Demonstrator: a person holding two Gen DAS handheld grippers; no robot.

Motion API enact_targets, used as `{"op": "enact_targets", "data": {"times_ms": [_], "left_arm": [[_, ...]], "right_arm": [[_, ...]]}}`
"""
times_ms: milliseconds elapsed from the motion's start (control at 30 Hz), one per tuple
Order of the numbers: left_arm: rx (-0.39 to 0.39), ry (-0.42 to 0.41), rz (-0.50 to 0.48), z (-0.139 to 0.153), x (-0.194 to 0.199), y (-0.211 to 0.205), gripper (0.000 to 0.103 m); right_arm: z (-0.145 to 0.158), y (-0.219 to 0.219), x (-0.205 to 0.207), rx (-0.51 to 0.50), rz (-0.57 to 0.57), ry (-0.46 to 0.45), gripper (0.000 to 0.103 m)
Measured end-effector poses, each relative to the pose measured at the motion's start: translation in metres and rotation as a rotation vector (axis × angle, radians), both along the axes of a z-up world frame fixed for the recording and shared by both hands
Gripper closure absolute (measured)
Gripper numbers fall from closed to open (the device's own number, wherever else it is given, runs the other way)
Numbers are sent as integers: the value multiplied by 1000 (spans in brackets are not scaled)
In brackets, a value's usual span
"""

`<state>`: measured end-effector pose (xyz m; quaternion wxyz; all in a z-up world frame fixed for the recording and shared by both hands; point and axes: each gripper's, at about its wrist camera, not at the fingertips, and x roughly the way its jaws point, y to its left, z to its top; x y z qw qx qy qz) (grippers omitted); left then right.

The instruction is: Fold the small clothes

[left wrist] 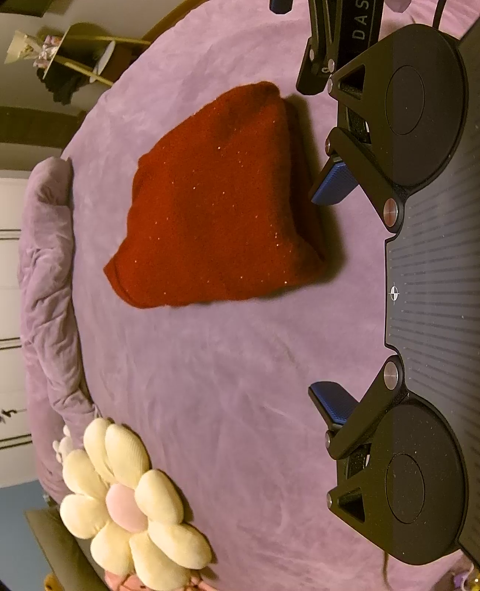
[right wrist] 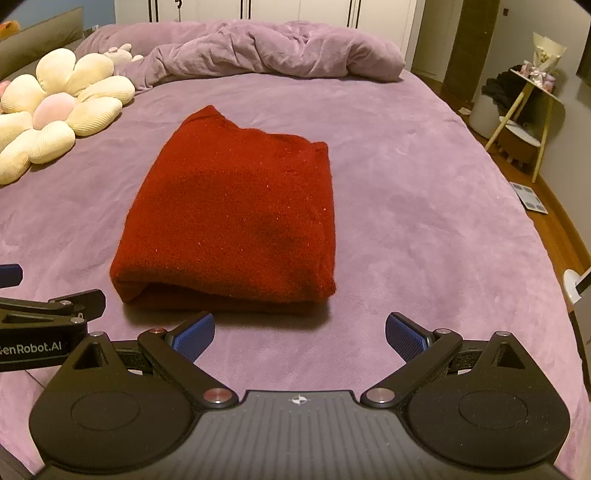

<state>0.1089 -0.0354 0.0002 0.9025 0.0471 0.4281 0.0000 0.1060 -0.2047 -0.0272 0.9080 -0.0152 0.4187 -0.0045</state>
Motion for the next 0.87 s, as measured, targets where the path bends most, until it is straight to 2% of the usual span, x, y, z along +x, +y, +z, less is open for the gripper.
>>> {"op": "enact_targets", "data": {"times_ms": [433,667,867], "left_arm": [[4,1,-12,0,1,0,0],[2,-27,-41,0,-2,-1,0],[52,-17,-45,-1,0,-5,0]], "right_arm": [[-2,2,-1,0,11,3,4],[-2,1,-1,1,2,-1,4],[-1,3,-1,-7,2,-1,4]]}}
